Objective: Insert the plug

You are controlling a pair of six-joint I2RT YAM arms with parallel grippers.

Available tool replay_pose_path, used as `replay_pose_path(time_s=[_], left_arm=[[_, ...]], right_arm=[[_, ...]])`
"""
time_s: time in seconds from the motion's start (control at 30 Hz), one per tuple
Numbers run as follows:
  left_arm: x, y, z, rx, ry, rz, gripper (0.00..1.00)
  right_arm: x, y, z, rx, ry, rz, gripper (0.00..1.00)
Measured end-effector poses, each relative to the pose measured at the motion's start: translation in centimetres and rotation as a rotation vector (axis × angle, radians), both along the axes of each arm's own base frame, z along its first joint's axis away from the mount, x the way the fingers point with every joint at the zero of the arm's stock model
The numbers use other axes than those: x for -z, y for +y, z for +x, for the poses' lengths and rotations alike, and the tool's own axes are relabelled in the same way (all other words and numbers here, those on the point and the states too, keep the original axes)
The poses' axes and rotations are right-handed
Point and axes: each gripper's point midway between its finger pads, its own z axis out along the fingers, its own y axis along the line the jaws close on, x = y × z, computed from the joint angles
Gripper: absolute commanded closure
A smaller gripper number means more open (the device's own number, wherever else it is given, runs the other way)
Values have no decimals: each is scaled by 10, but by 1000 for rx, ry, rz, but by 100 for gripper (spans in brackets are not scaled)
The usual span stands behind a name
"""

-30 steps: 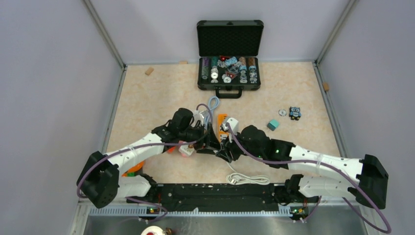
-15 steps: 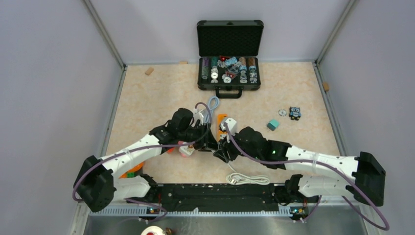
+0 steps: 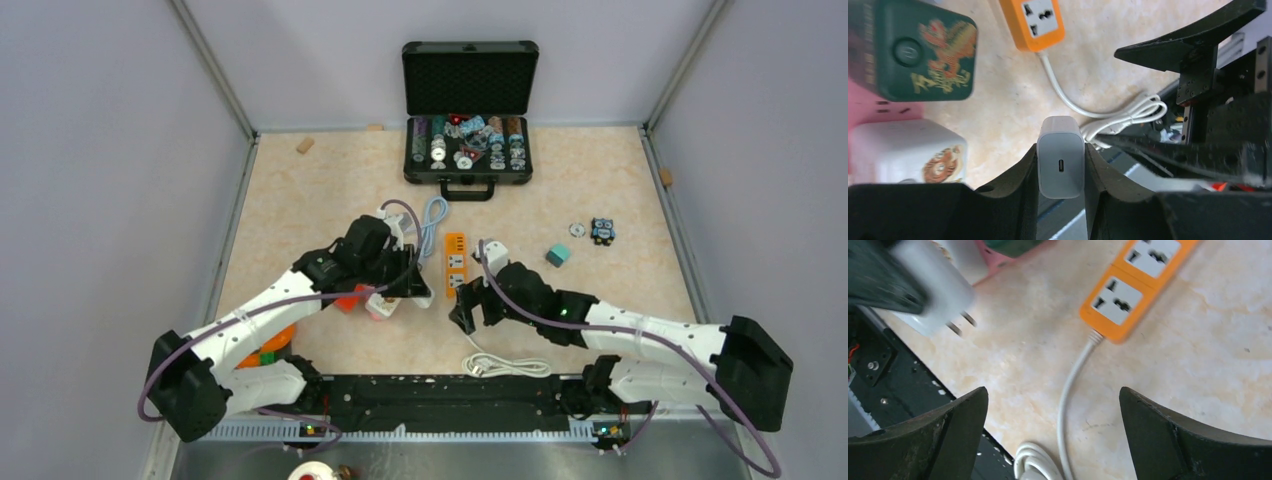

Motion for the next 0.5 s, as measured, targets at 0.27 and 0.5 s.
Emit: replay_pose_path(time_s=[0.27,0.5], left_arm=[[-7,23,23,-57,-133,139,100],[-15,30,40,-84,-205,197,100]], right_arm=[[29,-52,21,220,172,81,1],[37,-78,19,333,290,211,1]])
